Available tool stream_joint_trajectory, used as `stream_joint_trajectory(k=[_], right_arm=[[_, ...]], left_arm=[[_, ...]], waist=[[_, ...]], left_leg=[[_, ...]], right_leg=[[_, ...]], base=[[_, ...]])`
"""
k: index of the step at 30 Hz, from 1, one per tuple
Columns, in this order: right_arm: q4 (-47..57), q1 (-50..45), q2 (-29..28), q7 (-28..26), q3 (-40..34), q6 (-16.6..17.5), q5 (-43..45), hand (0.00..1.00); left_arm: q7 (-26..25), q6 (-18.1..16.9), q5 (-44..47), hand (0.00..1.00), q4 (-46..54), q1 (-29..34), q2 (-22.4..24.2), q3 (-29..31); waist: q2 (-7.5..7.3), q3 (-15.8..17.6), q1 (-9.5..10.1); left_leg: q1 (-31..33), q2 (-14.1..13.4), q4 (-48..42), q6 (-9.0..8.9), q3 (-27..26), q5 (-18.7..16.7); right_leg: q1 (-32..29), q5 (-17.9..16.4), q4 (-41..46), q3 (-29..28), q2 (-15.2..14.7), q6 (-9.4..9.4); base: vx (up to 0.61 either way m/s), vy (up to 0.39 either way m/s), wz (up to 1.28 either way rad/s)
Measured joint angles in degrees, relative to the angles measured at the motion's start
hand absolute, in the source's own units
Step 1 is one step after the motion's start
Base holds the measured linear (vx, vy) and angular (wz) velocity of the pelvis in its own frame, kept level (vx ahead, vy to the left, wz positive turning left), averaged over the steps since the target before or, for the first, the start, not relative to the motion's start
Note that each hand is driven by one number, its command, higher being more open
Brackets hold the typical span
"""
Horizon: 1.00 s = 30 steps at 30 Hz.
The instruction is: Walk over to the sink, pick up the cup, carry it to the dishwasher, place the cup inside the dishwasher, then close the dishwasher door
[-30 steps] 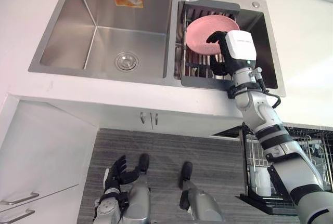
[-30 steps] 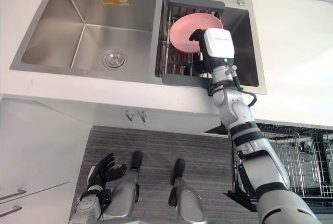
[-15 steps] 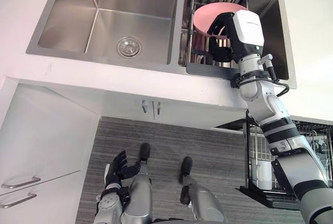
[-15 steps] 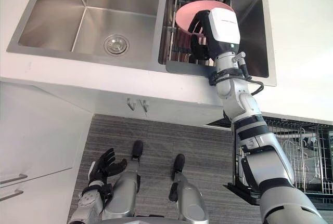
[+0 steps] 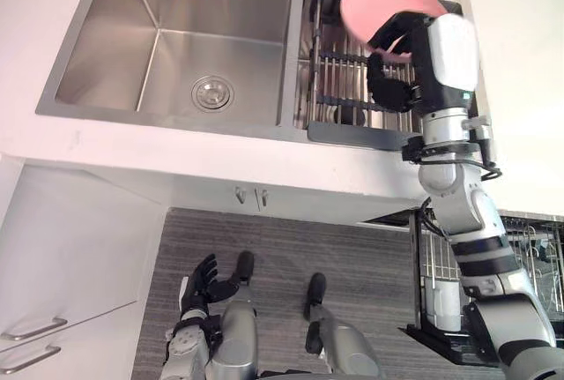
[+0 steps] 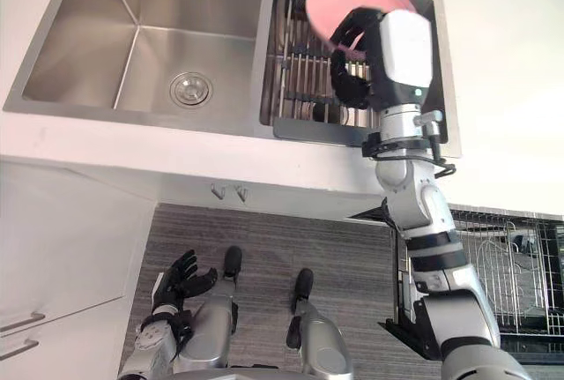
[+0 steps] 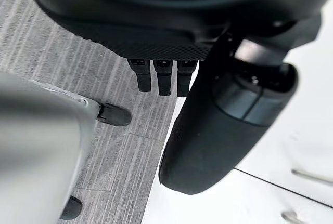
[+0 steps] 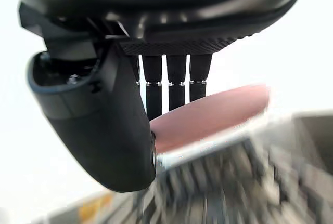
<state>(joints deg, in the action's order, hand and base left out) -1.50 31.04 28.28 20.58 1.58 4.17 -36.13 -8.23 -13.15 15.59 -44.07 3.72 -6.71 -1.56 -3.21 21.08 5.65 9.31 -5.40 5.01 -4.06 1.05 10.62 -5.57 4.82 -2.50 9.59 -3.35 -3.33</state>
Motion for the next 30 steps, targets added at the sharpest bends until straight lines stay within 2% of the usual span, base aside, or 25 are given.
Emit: stream_joint_trajectory(k=[4,9,11,16,19,23,25,26,27,28,29,30], right_arm=[[6.01,-5.78,-0.72,1.55,-3.25,0.72,0.08,0.30],[9.06,-12.68,-2.16,1.65,-3.40,2.04,0.10,0.30],[9.64,-14.58,-2.56,1.65,-3.41,2.55,0.10,0.30],[13.56,-18.81,-2.65,1.57,-3.42,3.74,0.06,0.30],[15.55,-22.18,-3.34,1.58,-3.44,4.51,-0.06,0.30],[16.04,-24.04,-4.96,1.65,-3.67,4.61,-1.39,0.30],[16.05,-26.01,-5.72,1.64,-4.71,3.53,-2.38,0.30],[16.05,-27.59,-6.25,1.64,-6.45,2.45,-2.44,0.30],[16.04,-28.40,-6.37,1.64,-7.20,2.08,-2.45,0.30],[16.04,-30.29,-6.82,1.65,-8.73,1.55,-2.35,0.30],[16.03,-31.07,-7.13,1.63,-9.52,1.40,-2.22,0.30],[16.01,-32.22,-7.61,1.63,-10.53,1.36,-2.21,0.30]], left_arm=[[0.40,0.26,-1.12,0.90,-0.61,0.43,-0.49,0.00],[0.99,0.38,-2.28,0.90,-1.32,1.26,-1.28,-0.04],[1.00,0.39,-2.29,0.90,-1.37,1.62,-1.28,-0.04],[1.00,0.44,-2.31,0.90,-1.49,2.10,-1.22,-0.06],[0.97,0.44,-2.34,0.90,-1.79,3.62,-1.46,-0.09],[0.82,0.49,-2.35,0.90,-2.98,4.37,-1.85,0.01],[0.74,0.41,-2.35,0.90,-3.00,4.42,-1.92,0.26],[0.80,0.38,-2.35,0.90,-2.68,4.38,-2.08,1.16],[0.87,0.39,-2.34,0.90,-2.59,4.37,-2.13,1.44],[0.75,0.39,-2.34,0.90,-2.59,4.37,-1.88,1.78],[0.73,0.37,-2.34,0.90,-2.52,4.41,-1.89,1.90],[0.75,0.37,-2.35,0.90,-2.60,4.47,-2.15,2.31]], waist=[[-1.04,-0.80,-1.65],[-2.62,-3.14,-2.82],[-2.85,-4.35,-3.57],[-2.99,-5.13,-3.74],[-3.26,-7.26,-4.38],[-3.73,-8.00,-5.26],[-3.73,-8.00,-6.20],[-3.87,-7.92,-6.61],[-3.95,-7.87,-6.61],[-3.56,-7.66,-6.77],[-3.36,-7.53,-6.89],[-3.80,-7.52,-7.06]], left_leg=[[-1.78,0.05,0.01,-0.07,-1.19,-1.04],[-4.10,-0.05,0.00,0.00,-3.23,-2.02],[-4.64,0.01,0.00,-0.06,-3.69,-2.51],[-7.25,0.07,-0.02,-0.07,-6.77,-3.92],[-8.62,0.17,-0.05,-0.18,-9.89,-5.22],[-8.72,0.05,-4.80,0.28,-17.91,-9.28],[-6.69,-0.79,-11.32,0.72,-21.68,-13.42],[-4.98,-2.05,-15.91,1.50,-24.03,-15.54],[-4.45,-2.38,-17.55,1.82,-24.93,-16.02],[-3.72,-3.55,-19.74,2.39,-25.64,-16.91],[-3.66,-4.16,-20.44,1.82,-25.65,-17.68],[-3.58,-4.02,-21.85,0.92,-25.70,-19.58]], right_leg=[[1.08,-0.95,0.00,-1.22,-0.08,-0.48],[2.55,-0.92,-0.48,-3.17,-0.15,-0.43],[2.88,-0.93,-0.54,-3.58,-0.24,-0.45],[3.66,-1.26,-0.54,-6.55,-0.24,-0.91],[3.11,-1.52,-0.27,-9.65,-0.20,-1.27],[-0.26,-1.04,2.39,-17.82,0.38,-1.69],[-1.91,-0.73,3.14,-21.68,0.49,-2.23],[-3.67,-2.37,4.17,-17.62,-1.05,-1.41],[-4.48,-2.97,5.26,-13.66,-2.41,-0.54],[-5.23,-4.21,7.24,-7.51,-3.95,1.58],[-5.99,-4.39,9.23,-5.13,-4.33,2.47],[-6.59,-3.82,11.78,-3.10,-5.21,1.57]], base=[[0.05,-0.003,-0.14],[0.08,-0.008,-0.21],[0.04,0.000,-0.12],[0.01,0.004,-0.30],[0.02,0.020,-0.59],[0.02,0.043,-1.01],[0.00,0.054,-1.08],[-0.04,0.065,-0.90],[-0.04,0.059,-0.87],[0.00,0.050,-0.55],[0.05,0.037,-0.45],[0.07,0.024,-0.27]])
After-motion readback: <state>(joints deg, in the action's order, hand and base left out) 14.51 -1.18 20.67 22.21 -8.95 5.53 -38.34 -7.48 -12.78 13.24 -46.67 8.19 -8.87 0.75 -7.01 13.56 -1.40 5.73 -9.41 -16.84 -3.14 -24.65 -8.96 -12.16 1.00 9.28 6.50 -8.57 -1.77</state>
